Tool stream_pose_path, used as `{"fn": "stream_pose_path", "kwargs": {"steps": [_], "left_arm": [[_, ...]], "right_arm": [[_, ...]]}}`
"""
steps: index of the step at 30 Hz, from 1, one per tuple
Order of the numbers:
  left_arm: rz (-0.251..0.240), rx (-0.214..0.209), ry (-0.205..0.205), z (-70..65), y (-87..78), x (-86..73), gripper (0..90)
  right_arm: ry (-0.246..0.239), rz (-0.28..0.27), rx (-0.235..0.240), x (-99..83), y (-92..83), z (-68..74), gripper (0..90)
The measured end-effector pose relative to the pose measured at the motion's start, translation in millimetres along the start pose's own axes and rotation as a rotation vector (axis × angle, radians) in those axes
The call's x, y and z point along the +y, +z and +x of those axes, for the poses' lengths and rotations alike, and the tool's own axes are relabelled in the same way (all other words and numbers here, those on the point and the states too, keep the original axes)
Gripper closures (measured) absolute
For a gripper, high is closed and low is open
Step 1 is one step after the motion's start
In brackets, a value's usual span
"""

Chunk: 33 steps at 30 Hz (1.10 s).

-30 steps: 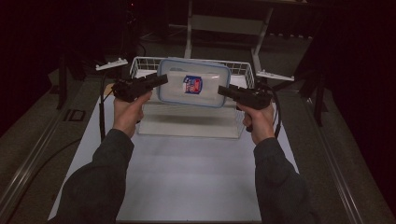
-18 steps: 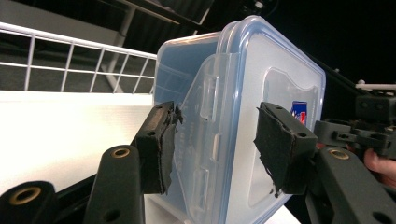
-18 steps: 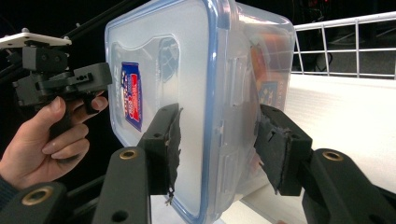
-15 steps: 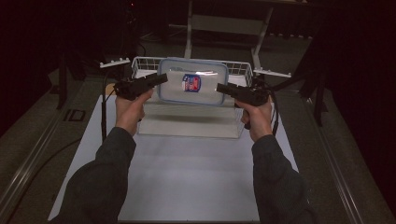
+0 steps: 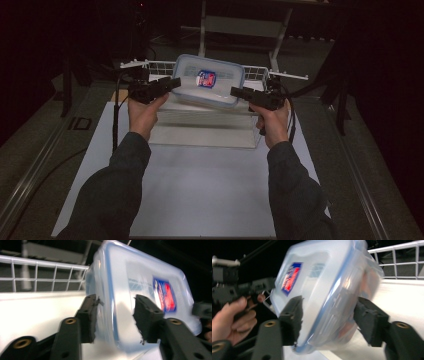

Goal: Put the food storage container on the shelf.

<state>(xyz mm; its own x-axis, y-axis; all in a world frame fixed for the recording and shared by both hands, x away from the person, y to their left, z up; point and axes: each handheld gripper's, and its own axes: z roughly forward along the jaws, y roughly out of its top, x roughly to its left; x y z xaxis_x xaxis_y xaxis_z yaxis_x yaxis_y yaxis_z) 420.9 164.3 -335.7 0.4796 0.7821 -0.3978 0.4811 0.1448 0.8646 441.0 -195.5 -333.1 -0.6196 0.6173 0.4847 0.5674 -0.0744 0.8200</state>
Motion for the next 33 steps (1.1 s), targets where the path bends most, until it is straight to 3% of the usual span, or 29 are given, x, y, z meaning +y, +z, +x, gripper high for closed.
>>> {"fn": "stream_pose_path", "kwargs": {"steps": [2, 3, 6, 9, 14, 17, 21, 24, 28, 33], "left_arm": [[-0.023, -0.029, -0.035, 0.6, 1.2, -1.8, 54.6], [-0.010, -0.004, -0.025, -1.7, 3.0, -2.2, 54.9], [0.011, -0.013, 0.007, -4.3, 6.8, -5.2, 52.9], [0.018, -0.009, 0.029, -4.6, 5.9, -7.4, 52.0], [0.018, 0.007, 0.046, -2.3, -2.9, -6.6, 51.0], [0.014, 0.017, 0.053, -2.9, -8.9, -5.2, 50.8], [0.015, 0.013, 0.068, -6.3, -16.3, -5.4, 50.5], [0.011, -0.006, 0.089, -11.7, -22.5, -7.2, 50.1], [0.014, -0.045, 0.130, -22.5, -30.0, -12.7, 49.4], [0.022, -0.079, 0.169, -32.2, -39.8, -19.2, 48.8]], "right_arm": [[0.053, -0.010, -0.004, 0.5, 2.3, -6.6, 31.7], [0.060, -0.026, -0.027, 0.5, 2.7, -8.1, 33.7], [0.047, -0.055, -0.095, 2.6, 1.3, -9.0, 34.2], [-0.024, -0.061, -0.151, 3.8, -3.5, -4.0, 37.1], [-0.125, -0.065, -0.197, 4.7, -16.8, 7.1, 42.5], [-0.201, -0.075, -0.152, 2.4, -25.1, 19.9, 57.3], [-0.362, -0.024, -0.110, -9.5, -23.8, 41.5, 78.2], [-0.438, 0.025, -0.106, -20.0, -15.4, 49.2, 85.8], [-0.488, 0.091, -0.137, -30.9, -1.3, 48.5, 89.1], [-0.493, 0.109, -0.255, -32.9, 5.9, 42.2, 89.2]]}}
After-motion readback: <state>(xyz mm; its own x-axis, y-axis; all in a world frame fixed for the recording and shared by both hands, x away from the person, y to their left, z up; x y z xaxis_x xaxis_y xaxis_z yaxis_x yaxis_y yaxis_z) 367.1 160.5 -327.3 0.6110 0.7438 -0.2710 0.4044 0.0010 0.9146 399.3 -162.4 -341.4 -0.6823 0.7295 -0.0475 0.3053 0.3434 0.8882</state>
